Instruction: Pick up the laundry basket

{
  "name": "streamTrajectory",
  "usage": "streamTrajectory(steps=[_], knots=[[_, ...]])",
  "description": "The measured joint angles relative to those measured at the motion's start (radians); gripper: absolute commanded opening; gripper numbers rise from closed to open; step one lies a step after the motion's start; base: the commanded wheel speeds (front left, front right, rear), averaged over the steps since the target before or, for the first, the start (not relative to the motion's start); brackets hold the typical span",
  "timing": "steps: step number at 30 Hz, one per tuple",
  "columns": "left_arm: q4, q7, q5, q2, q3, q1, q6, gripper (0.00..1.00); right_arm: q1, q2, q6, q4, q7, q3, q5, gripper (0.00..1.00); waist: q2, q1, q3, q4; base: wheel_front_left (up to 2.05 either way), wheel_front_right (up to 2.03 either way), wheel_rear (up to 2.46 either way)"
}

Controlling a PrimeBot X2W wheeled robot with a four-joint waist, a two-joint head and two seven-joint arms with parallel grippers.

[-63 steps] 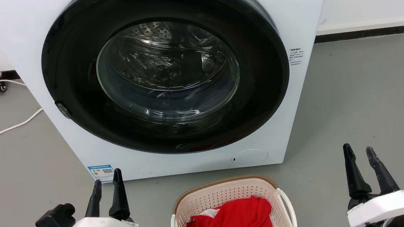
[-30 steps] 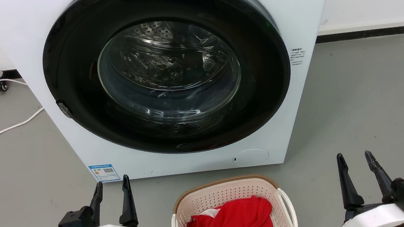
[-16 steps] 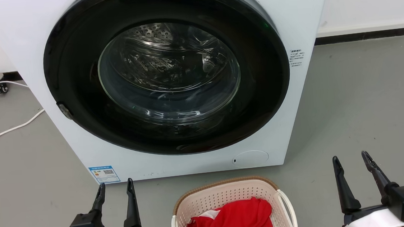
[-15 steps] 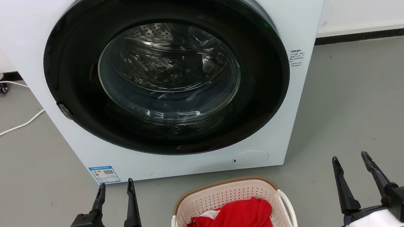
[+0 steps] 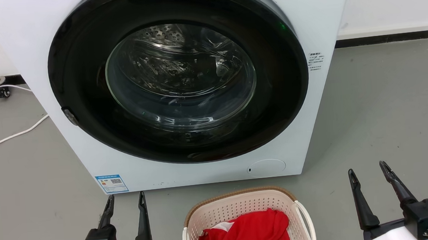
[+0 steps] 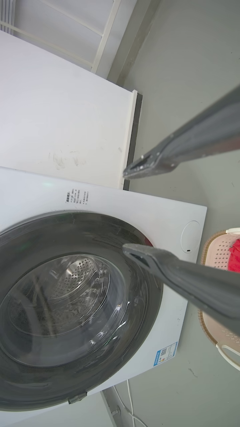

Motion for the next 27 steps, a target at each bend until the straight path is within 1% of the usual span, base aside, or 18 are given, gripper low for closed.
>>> streamTrajectory(steps=[16,23,27], knots=[[0.008,-0.001,-0.005,0.000,0.003,0.001,0.003,1.00,0.001,0.000,0.000,0.002,0.000,-0.005,0.015,1.00,0.0000,0.0000,0.001,0.002,0.00,0.00,0.00],[0.041,-0.001,-0.006,0.000,-0.041,-0.015,-0.006,1.00,-0.004,0.000,0.000,0.035,0.000,-0.012,0.034,1.00,0.0000,0.0000,0.014,-0.001,0.00,0.00,0.00],[0.101,-0.001,-0.019,0.000,-0.063,-0.037,-0.012,1.00,-0.024,0.000,0.000,0.073,0.000,-0.009,0.033,1.00,0.0000,0.0000,0.030,-0.007,0.00,0.00,0.00]])
